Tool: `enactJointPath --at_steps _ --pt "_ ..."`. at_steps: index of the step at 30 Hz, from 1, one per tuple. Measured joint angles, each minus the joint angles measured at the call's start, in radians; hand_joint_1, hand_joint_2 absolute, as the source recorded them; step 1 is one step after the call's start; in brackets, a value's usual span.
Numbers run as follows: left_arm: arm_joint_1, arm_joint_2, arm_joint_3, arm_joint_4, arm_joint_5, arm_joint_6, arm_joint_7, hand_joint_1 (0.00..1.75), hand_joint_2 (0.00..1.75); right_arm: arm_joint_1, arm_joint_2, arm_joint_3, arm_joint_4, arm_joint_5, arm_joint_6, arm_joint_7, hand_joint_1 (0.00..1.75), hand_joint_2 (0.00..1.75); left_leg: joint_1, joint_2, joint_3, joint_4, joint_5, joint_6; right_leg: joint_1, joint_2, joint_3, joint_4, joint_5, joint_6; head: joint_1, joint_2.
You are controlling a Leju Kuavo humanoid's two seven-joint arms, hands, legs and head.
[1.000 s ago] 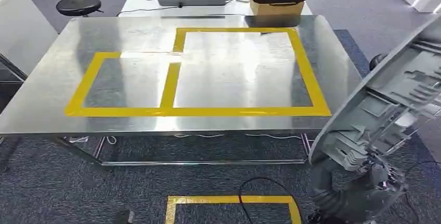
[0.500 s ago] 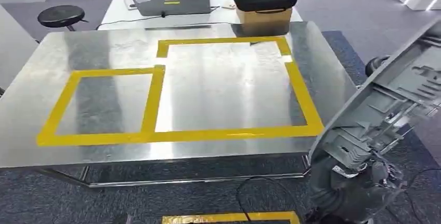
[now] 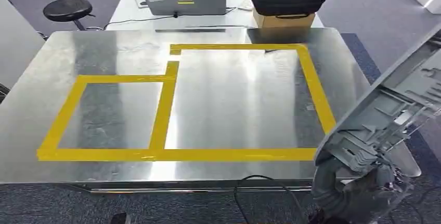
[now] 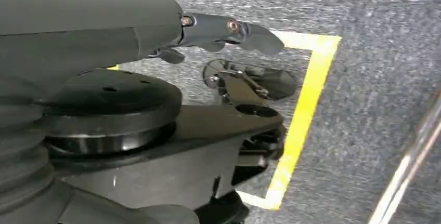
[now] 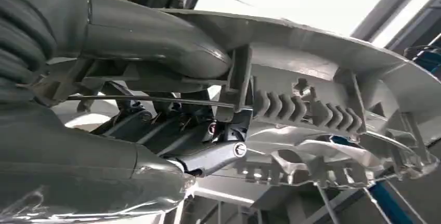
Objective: Take the parts from the cabinet and place them on the table.
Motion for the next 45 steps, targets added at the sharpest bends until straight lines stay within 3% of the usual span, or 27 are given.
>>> enactJointPath --at_steps 1,2,5,6,8,10,11,12,14,16,19,21,22,24,25,26,27,30,31,34,36,37,39,40,41,43,45 --pt "0.0 0.0 0.0 0.0 0.0 0.001 0.0 0.0 1.75 -0.001 0.0 0.0 0.0 0.002 0.0 0.0 1.75 1.75 0.0 -0.001 -0.006 0.004 0.001 -0.004 -0.001 0.0 0.022 -0.032 -0.014 -0.009 0.003 0.0" --pt "-0.001 0.0 0.0 0.0 0.0 0.003 0.0 0.0 1.75 0.0 0.0 0.0 0.0 0.004 0.0 0.0 1.75 1.75 0.001 0.0 -0.009 0.003 0.004 -0.008 0.001 0.005 0.017 -0.032 -0.019 -0.02 -0.009 0.0" --pt "-0.007 -0.001 0.0 0.0 0.006 0.01 0.0 0.0 1.75 0.0 0.001 0.0 0.0 0.006 0.0 0.0 1.75 1.75 0.001 0.004 -0.01 0.005 -0.003 -0.024 -0.006 0.002 0.025 -0.042 -0.016 -0.034 -0.005 0.0" --pt "-0.008 -0.002 0.0 0.0 0.009 0.013 0.0 0.0 1.75 0.0 0.001 0.0 -0.001 0.007 0.0 0.0 1.75 1.75 0.001 0.011 -0.023 0.04 -0.02 -0.031 -0.006 0.0 0.031 -0.046 -0.017 -0.04 -0.016 0.0" --pt "-0.01 -0.002 0.002 0.0 0.015 0.016 0.0 0.0 1.75 0.0 0.001 0.0 -0.002 0.011 0.0 0.0 1.75 1.75 0.005 0.015 -0.094 0.182 -0.083 -0.04 -0.006 -0.004 0.035 -0.046 -0.019 -0.048 -0.018 0.0" --pt "-0.01 -0.001 0.006 0.0 0.021 0.02 0.0 0.0 1.75 0.0 0.001 0.0 -0.002 0.013 0.0 0.0 1.75 1.75 0.006 0.015 -0.159 0.296 -0.106 -0.041 -0.006 -0.005 0.042 -0.046 -0.023 -0.053 -0.018 0.0" --pt "-0.01 -0.001 0.008 0.0 0.021 0.022 0.0 0.0 1.75 0.0 0.001 0.0 -0.002 0.013 0.0 0.0 1.75 1.75 0.006 0.015 -0.16 0.291 -0.087 -0.04 -0.006 -0.004 0.048 -0.046 -0.026 -0.054 -0.019 0.0" --pt "-0.01 0.0 0.011 0.0 0.022 0.024 0.0 0.0 1.75 0.0 0.001 0.0 -0.002 0.012 0.0 0.0 1.75 1.75 0.007 0.015 -0.145 0.248 -0.044 -0.038 -0.006 -0.003 0.055 -0.046 -0.031 -0.053 -0.018 0.0" --pt "-0.01 0.001 0.019 0.0 0.024 0.024 0.0 0.0 1.75 0.0 0.001 0.0 -0.002 0.006 0.0 0.0 1.75 1.75 0.007 0.016 -0.066 0.084 0.054 -0.033 -0.007 0.0 0.074 -0.046 -0.043 -0.049 -0.018 0.0" --pt "-0.014 0.0 0.022 0.0 0.025 0.024 0.0 0.0 1.75 0.0 0.001 0.0 -0.001 -0.001 0.0 0.003 1.75 1.75 0.006 0.016 -0.024 0.011 0.033 -0.03 0.002 0.002 0.069 -0.044 -0.056 -0.038 -0.023 0.0" --pt "-0.015 -0.001 0.024 0.0 0.025 0.024 0.0 0.0 1.75 0.0 0.001 0.0 0.005 -0.009 0.0 0.012 1.75 1.75 0.005 0.015 -0.028 0.007 0.019 -0.016 0.002 -0.001 0.074 -0.063 -0.053 -0.026 -0.017 0.0" --pt "-0.016 -0.002 0.024 0.0 0.025 0.024 0.0 0.0 1.75 0.0 0.0 0.0 0.006 -0.01 0.0 0.014 1.75 1.75 0.013 0.015 -0.018 0.0 0.015 -0.003 0.002 -0.002 0.072 -0.037 -0.075 -0.015 -0.014 0.0" --pt "-0.017 -0.002 0.024 0.0 0.025 0.024 0.0 0.0 1.75 0.0 0.0 0.0 0.006 -0.01 0.0 0.014 1.75 1.75 0.013 0.015 -0.017 0.0 0.013 0.001 0.002 -0.003 0.041 0.021 -0.105 -0.012 -0.01 0.0" --pt "-0.017 -0.002 0.024 0.0 0.025 0.024 0.0 0.0 1.75 0.0 0.0 -0.001 0.008 -0.01 0.0 0.014 1.75 1.75 0.012 0.016 -0.015 0.0 0.009 0.007 0.002 -0.003 -0.056 0.192 -0.174 -0.01 -0.01 0.0" --pt "-0.017 -0.002 0.024 0.0 0.025 0.023 0.0 0.0 1.75 -0.001 -0.001 -0.001 0.009 -0.011 0.0 0.024 1.75 1.75 0.011 0.016 -0.014 0.0 0.008 0.009 0.002 -0.003 -0.095 0.248 -0.184 -0.009 -0.01 0.0" --pt "-0.017 -0.002 0.025 0.0 0.024 0.021 0.0 0.0 1.75 -0.003 -0.005 -0.001 0.013 -0.013 0.0 0.054 1.75 1.75 0.011 0.015 -0.011 0.0 0.006 0.01 0.002 -0.003 -0.113 0.259 -0.166 -0.009 -0.01 0.0" --pt "-0.017 -0.002 0.025 0.0 0.022 0.018 0.0 0.0 1.75 -0.01 -0.01 0.0 0.019 -0.016 0.0 0.094 1.75 1.75 0.011 0.014 -0.007 0.0 0.004 0.009 0.002 -0.003 -0.107 0.223 -0.123 -0.011 -0.009 0.0" --pt "-0.017 -0.002 0.024 0.0 0.007 0.005 0.0 0.0 1.75 -0.066 -0.052 0.006 0.069 -0.035 0.005 0.253 1.75 1.75 0.011 0.012 0.008 0.0 -0.002 0.001 0.002 -0.004 -0.014 -0.023 0.021 -0.019 -0.01 0.0" --pt "-0.019 -0.001 0.022 0.0 0.0 0.002 0.0 0.0 1.75 -0.088 -0.072 0.005 0.097 -0.039 0.014 0.294 1.75 1.75 0.005 0.012 0.006 0.001 -0.001 -0.005 0.005 -0.003 -0.013 -0.03 0.011 -0.022 -0.01 0.0" --pt "-0.02 -0.001 0.017 0.0 -0.032 -0.016 0.009 0.0 1.75 -0.181 -0.126 -0.021 0.219 -0.057 0.107 0.391 1.75 1.75 0.008 0.013 0.003 -0.008 0.011 -0.024 0.01 0.004 -0.018 -0.034 0.026 -0.04 -0.011 0.0" --pt "-0.024 0.0 0.009 0.0 -0.047 -0.023 0.014 0.0 1.75 -0.252 -0.154 -0.054 0.328 -0.069 0.17 0.413 1.75 1.75 0.008 0.014 -0.001 0.001 0.004 -0.033 0.0 0.002 -0.017 -0.042 0.037 -0.051 -0.01 0.0" --pt "-0.026 -0.001 0.003 0.0 -0.053 -0.026 0.018 0.0 1.75 -0.282 -0.16 -0.065 0.375 -0.07 0.189 0.416 1.75 1.75 0.007 0.015 -0.019 0.036 -0.024 -0.039 -0.001 0.0 -0.018 -0.043 0.039 -0.054 -0.017 0.0" --pt "-0.029 0.0 -0.006 0.0 -0.061 -0.027 0.022 0.0 1.75 -0.32 -0.169 -0.079 0.453 -0.067 0.212 0.417 1.75 1.75 0.01 0.015 -0.091 0.181 -0.097 -0.048 -0.001 -0.007 -0.022 -0.043 0.04 -0.057 -0.019 0.0" --pt "-0.029 0.0 -0.007 0.0 -0.063 -0.027 0.026 0.0 1.75 -0.34 -0.176 -0.087 0.496 -0.063 0.214 0.417 1.75 1.75 0.01 0.015 -0.128 0.255 -0.123 -0.05 -0.001 -0.009 -0.024 -0.043 0.04 -0.057 -0.019 0.0" --pt "-0.028 0.001 -0.008 0.0 -0.063 -0.028 0.027 0.0 1.75 -0.352 -0.178 -0.091 0.519 -0.061 0.216 0.417 1.75 1.75 0.01 0.015 -0.146 0.288 -0.127 -0.051 -0.001 -0.011 -0.024 -0.043 0.04 -0.057 -0.019 0.0" --pt "-0.028 0.002 -0.012 0.0 -0.063 -0.028 0.028 0.0 1.75 -0.371 -0.188 -0.101 0.565 -0.058 0.217 0.417 1.75 1.75 0.01 0.016 -0.119 0.228 -0.064 -0.048 -0.001 -0.012 -0.023 -0.043 0.04 -0.057 -0.018 0.0" --pt "-0.029 0.002 -0.014 0.0 -0.064 -0.028 0.028 0.0 1.75 -0.391 -0.19 -0.105 0.588 -0.06 0.232 0.421 1.75 1.75 0.01 0.016 -0.04 0.072 0.022 -0.042 -0.002 -0.009 -0.021 -0.043 0.038 -0.053 -0.019 0.0"
